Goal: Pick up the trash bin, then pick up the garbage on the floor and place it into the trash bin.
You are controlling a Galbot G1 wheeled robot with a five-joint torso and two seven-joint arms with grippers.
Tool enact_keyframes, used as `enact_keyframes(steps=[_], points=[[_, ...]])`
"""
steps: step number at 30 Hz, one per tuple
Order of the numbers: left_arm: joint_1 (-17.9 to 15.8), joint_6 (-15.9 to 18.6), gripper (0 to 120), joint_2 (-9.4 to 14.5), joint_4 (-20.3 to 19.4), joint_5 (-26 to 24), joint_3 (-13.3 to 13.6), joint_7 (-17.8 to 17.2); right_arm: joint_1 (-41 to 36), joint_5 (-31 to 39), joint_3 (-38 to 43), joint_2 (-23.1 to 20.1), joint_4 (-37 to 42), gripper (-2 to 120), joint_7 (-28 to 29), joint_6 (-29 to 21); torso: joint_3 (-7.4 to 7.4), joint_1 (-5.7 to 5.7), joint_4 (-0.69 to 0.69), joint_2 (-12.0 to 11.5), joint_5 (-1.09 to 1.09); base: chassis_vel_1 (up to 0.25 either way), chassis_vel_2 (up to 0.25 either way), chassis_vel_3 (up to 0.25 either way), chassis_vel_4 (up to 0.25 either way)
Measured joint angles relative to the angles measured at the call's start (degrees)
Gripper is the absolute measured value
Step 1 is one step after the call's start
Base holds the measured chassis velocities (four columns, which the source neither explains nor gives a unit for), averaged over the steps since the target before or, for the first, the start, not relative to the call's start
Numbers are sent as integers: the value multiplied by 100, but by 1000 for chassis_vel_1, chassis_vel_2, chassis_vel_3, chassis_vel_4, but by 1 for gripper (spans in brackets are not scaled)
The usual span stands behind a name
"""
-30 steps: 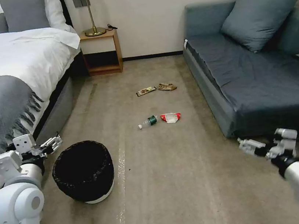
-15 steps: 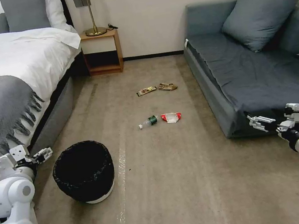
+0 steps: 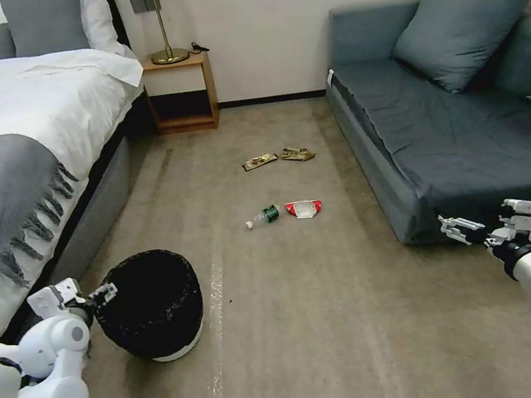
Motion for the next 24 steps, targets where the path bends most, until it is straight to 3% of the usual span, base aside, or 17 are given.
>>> enact_keyframes(steps=[8, 11, 15, 21, 24], points=[[-32, -99, 98, -94, 270, 100, 99, 164, -146, -71, -4, -91, 153, 100, -167, 93, -2, -1, 2, 1, 4, 0, 0, 0, 0], [-76, -107, 93, -123, 367, 100, 124, 199, -189, -96, -51, -83, 218, 100, -208, 101, -2, 0, 2, 1, 6, 0, 0, 0, 0], [-120, -111, 74, -148, 454, 98, 188, 247, -174, -101, -169, 5, 254, 100, -217, 102, -3, -1, 2, 2, 9, 0, 0, 0, 0], [-110, -127, 58, -127, 478, 96, 189, 344, -150, -110, -250, 23, 241, 100, -218, 101, -2, -1, 2, 2, 2, 0, 0, 0, 0], [-104, -186, 42, -73, 517, 95, 148, 419, -118, -104, -267, -19, 198, 100, -212, 93, -1, -1, 1, 2, -1, 0, 0, 0, 0]])
